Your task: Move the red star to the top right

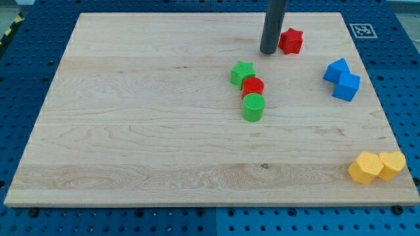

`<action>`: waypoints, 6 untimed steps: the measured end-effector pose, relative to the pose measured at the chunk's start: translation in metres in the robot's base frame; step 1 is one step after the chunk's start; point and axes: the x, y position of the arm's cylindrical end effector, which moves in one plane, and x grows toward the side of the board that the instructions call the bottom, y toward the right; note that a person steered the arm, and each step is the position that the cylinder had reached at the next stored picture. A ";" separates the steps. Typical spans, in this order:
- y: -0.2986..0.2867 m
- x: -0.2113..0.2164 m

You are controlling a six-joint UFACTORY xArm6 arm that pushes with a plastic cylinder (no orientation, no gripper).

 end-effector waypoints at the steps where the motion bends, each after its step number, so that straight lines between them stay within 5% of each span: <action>1: 0.044 -0.017; 6: 0.109 -0.046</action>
